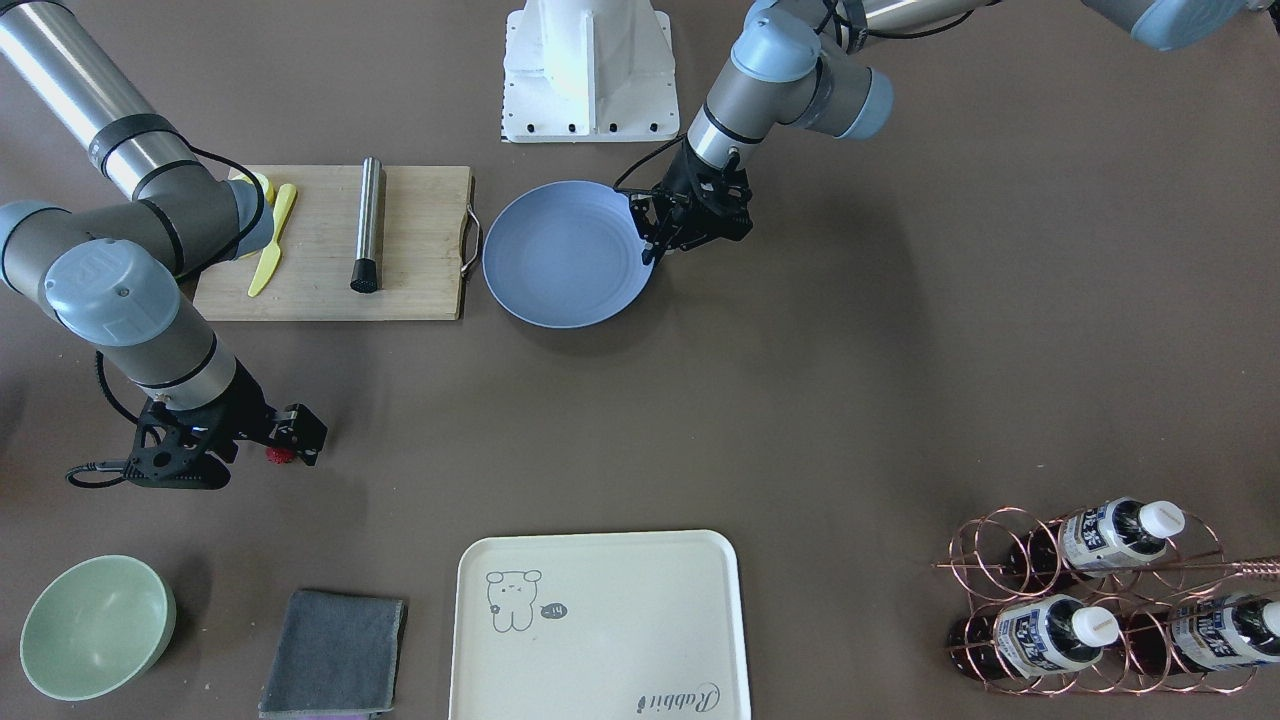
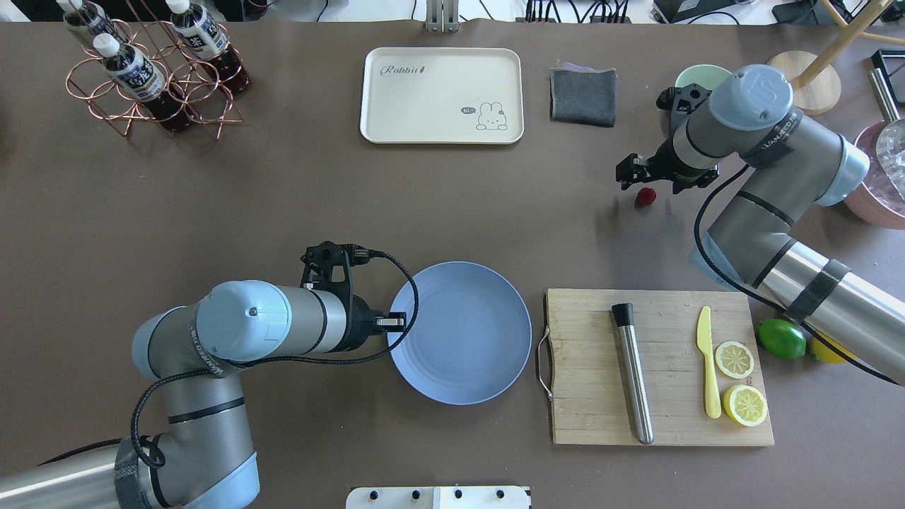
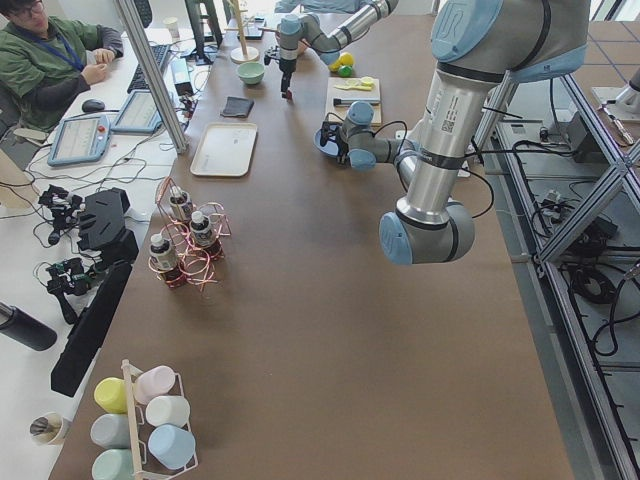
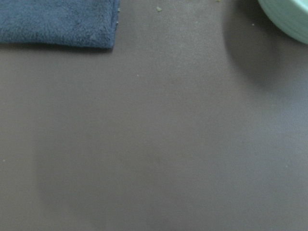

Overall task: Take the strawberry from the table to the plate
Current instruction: 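Lower the right gripper onto the red strawberry and close it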

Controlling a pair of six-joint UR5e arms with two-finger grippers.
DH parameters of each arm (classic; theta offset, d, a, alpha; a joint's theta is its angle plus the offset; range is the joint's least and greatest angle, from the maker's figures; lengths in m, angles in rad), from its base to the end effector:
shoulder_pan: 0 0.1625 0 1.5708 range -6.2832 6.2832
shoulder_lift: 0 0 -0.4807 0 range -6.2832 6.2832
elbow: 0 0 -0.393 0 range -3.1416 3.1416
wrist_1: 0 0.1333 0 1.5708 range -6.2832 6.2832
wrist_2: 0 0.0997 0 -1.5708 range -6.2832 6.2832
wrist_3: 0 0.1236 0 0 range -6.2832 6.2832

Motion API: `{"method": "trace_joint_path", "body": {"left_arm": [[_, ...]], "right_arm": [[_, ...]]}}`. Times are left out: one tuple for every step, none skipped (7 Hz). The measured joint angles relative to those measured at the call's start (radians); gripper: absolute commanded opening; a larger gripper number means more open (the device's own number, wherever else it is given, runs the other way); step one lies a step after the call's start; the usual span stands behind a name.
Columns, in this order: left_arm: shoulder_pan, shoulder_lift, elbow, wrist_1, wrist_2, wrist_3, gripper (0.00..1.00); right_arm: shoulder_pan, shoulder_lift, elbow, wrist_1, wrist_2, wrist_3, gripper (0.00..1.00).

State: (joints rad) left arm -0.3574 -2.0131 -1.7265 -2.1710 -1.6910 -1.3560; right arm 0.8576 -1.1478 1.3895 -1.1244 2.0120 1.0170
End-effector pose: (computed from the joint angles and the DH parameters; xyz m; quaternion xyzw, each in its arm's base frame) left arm 0.5966 -0.3493 0.3275 0.1113 0.5540 -0.0249 0.8247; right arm -0.4147 -0.6024 0.5298 0.0567 -0.3841 0.0660 0.9192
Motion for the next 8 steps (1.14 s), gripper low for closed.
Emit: {"method": "trace_joint_path", "body": {"left_arm": [[0.000,0.001,0.000,-0.001,0.000,0.001,0.98],[0.000,0.002,0.000,-0.004,0.001,0.003,0.98],[0.001,0.006,0.001,-0.020,0.012,0.007,0.98],[0.001,0.014,0.003,-0.044,0.029,0.009,0.98],[0.001,0.017,0.004,-0.057,0.036,0.010,0.98],[0.001,0.018,0.005,-0.062,0.039,0.011,0.98],[0.000,0.018,0.004,-0.063,0.040,0.011,0.98],[-0.005,0.017,0.003,-0.062,0.040,0.012,0.98]], "right_arm": [[-0.002,-0.002,-0.007,0.013,0.000,0.001,0.80],[-0.003,-0.002,-0.007,0.018,0.000,0.003,0.42],[-0.003,-0.004,-0.006,0.020,0.000,0.004,0.07],[-0.003,-0.004,-0.003,0.021,0.001,0.004,0.00],[-0.003,-0.005,0.002,0.022,0.001,0.003,0.00],[-0.002,-0.005,0.011,0.022,0.003,0.003,0.00],[0.003,-0.005,0.026,0.019,0.010,0.003,0.00],[0.016,-0.005,0.047,0.012,0.027,0.003,0.00]]}}
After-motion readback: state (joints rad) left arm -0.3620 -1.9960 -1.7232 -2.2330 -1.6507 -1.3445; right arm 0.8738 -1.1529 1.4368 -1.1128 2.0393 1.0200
